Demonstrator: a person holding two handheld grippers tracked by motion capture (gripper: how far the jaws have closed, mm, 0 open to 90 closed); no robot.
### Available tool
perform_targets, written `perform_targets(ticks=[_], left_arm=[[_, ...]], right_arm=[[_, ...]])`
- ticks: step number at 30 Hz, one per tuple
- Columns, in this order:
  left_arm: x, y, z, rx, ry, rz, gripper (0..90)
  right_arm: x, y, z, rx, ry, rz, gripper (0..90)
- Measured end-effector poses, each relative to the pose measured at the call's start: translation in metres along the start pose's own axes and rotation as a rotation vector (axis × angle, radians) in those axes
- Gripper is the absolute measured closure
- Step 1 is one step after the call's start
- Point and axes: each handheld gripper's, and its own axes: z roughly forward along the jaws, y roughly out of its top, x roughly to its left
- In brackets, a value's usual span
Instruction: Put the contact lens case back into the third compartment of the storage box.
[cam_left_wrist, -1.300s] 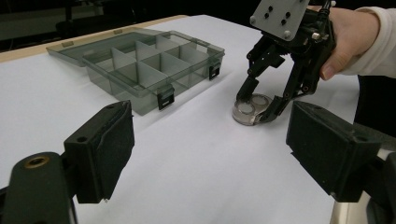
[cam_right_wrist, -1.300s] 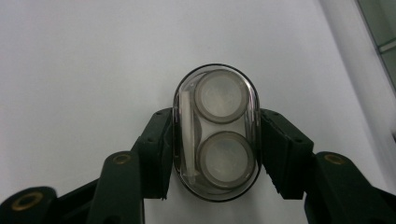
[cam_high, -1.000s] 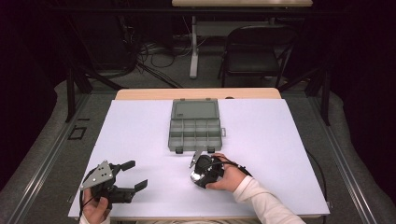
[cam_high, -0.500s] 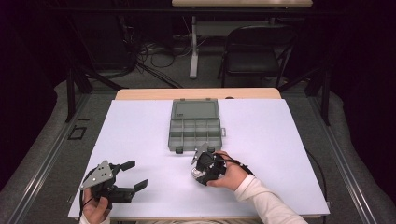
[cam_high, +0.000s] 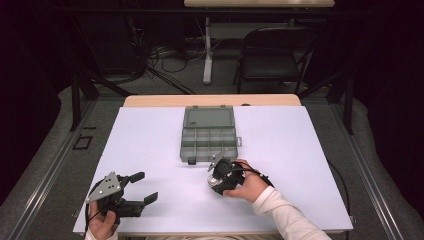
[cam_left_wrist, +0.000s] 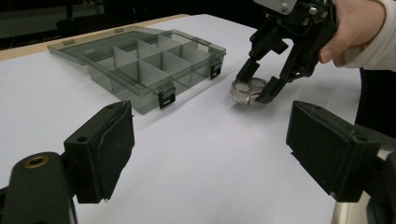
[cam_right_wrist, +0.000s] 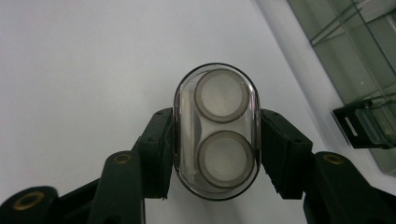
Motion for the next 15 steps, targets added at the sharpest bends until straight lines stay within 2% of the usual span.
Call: perform_targets(ticks=[15], left_arm=[[0.0003,-0.0002,0.0004,0.003,-0.001,-0.001,15.9]], right_arm=[[-0.0079,-0.0013,-0.0069,-0.034,-0.044,0.051,48.7]])
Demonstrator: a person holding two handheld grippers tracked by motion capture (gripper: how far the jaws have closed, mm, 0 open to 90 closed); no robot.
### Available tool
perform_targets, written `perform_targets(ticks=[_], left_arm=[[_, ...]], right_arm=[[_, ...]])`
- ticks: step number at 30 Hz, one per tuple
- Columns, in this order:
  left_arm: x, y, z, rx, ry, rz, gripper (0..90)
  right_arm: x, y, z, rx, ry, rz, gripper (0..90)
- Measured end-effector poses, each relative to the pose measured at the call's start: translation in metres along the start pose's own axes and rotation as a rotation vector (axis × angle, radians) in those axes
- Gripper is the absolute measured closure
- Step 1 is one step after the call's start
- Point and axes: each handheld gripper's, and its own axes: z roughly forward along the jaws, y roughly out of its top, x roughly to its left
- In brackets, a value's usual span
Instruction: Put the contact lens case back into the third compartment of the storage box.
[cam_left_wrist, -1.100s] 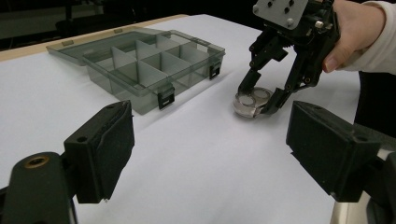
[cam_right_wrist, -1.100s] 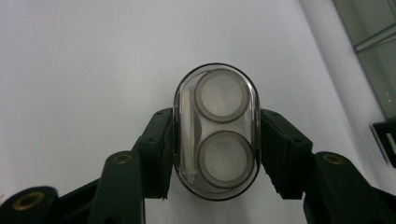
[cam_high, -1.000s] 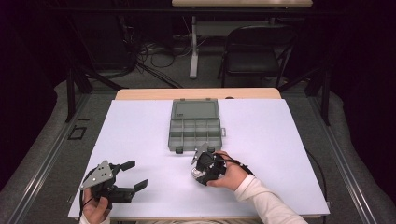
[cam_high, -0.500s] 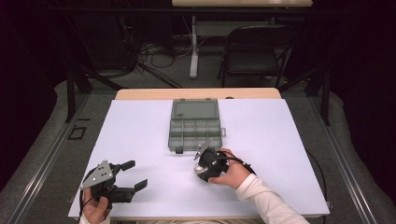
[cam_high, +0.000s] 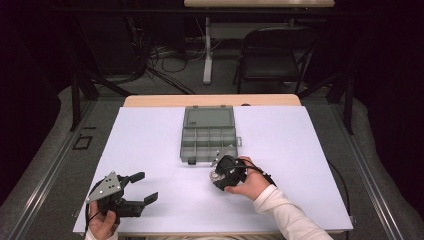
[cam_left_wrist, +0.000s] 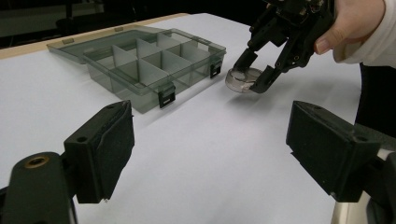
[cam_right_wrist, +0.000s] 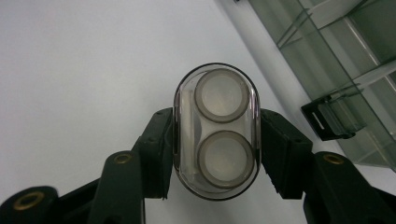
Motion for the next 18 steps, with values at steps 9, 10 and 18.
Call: perform_targets(ticks=[9,10,18], left_arm=[[0.000,0.000,0.000,-0.001,0.002,-0.001,15.9],[0.000,0.000,0.000,-0.001,0.002,-0.001,15.9],[0.000,0.000,0.000,0.001,0.001,0.000,15.9]], right_arm=[[-0.007,0.003,-0.009,-0.031,-0.022,0.034,48.7],[-0.008,0.004,-0.009,-0.035,-0.025,0.036,48.7],[-0.017,0.008,-0.015,-0.054,-0.046,0.065,48.7]])
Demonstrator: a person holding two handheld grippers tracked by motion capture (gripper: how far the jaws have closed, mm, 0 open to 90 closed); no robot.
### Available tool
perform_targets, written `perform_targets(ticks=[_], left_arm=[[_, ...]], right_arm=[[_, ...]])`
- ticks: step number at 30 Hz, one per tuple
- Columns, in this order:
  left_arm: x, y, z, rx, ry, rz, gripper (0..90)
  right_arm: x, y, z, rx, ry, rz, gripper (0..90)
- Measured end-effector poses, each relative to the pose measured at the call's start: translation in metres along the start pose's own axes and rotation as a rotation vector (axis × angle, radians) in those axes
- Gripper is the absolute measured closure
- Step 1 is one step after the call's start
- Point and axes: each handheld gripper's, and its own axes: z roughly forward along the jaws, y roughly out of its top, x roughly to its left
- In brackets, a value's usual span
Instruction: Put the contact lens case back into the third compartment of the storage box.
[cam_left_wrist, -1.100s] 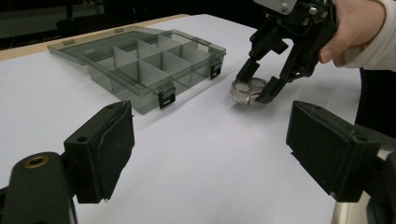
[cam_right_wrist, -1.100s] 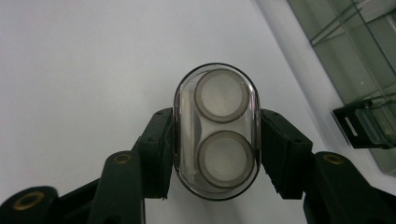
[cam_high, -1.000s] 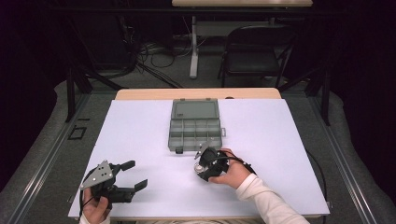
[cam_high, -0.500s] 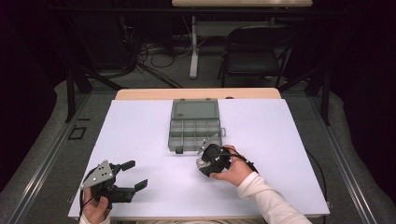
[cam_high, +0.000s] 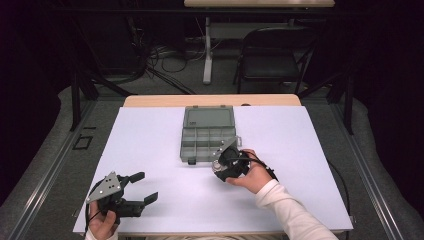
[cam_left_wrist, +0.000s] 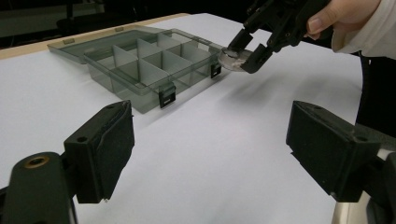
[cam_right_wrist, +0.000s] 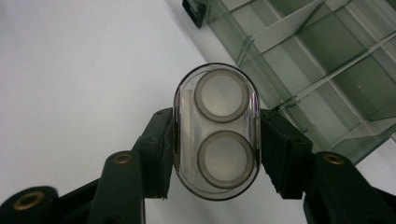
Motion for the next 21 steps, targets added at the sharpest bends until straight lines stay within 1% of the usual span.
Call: perform_targets(ticks=[5,12,17,20,21], left_arm=[[0.000,0.000,0.000,-0.002,-0.004,0.000,15.9],[0.000,0.000,0.000,0.001,-0.001,0.000,15.9],[0.000,0.000,0.000,0.002,-0.002,0.000,15.9],[0.000,0.000,0.000,0.002,-0.002,0.000,15.9],[0.000,0.000,0.000,0.003,-0.002,0.000,15.9]], right_arm=[[-0.008,0.005,-0.002,-0.012,-0.009,0.027,48.7],[-0.018,0.010,-0.002,-0.028,-0.028,0.079,48.7],[-0.024,0.013,0.000,-0.029,-0.040,0.097,48.7],[-0.026,0.016,0.001,-0.042,-0.048,0.105,48.7],[-0.027,0.017,0.001,-0.036,-0.051,0.107,48.7]])
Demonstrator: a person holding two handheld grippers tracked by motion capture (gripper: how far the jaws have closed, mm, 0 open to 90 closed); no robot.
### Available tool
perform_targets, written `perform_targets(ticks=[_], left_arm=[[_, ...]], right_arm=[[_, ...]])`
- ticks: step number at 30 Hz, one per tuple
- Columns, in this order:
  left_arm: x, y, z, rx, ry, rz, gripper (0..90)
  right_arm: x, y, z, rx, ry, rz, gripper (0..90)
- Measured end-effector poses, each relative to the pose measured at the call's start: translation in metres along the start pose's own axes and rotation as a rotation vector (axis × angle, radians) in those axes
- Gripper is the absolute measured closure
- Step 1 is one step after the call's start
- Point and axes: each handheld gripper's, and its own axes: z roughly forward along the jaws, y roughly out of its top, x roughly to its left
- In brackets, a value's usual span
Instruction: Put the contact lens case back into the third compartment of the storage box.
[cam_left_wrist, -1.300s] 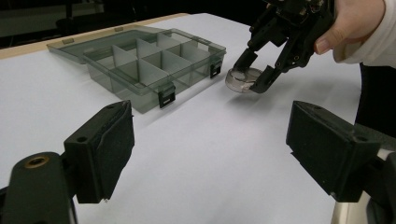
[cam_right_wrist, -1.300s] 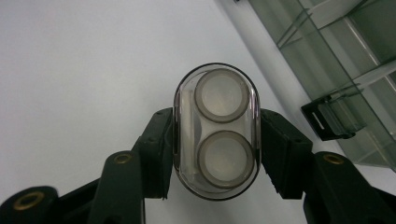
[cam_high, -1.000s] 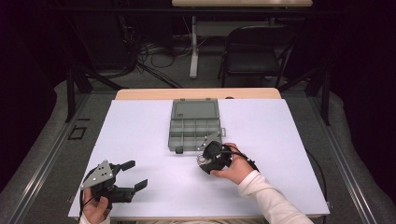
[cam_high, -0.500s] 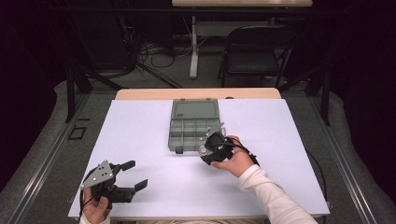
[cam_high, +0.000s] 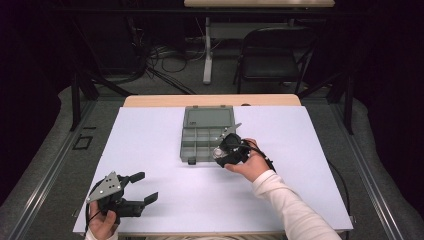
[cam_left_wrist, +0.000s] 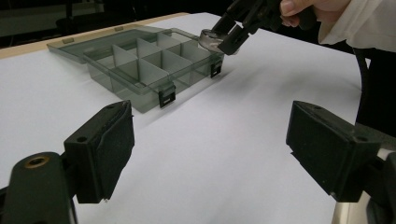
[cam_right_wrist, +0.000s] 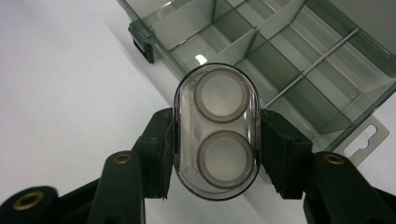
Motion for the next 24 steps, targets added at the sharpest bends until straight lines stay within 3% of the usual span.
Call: perform_targets(ticks=[13,24], left_arm=[[0.000,0.000,0.000,-0.001,-0.001,-0.002,15.9],[0.000,0.000,0.000,-0.002,-0.002,-0.008,15.9]], right_arm=[[-0.009,0.011,0.007,-0.029,-0.022,0.040,48.6],[-0.020,0.018,0.011,-0.075,-0.014,0.122,48.7]])
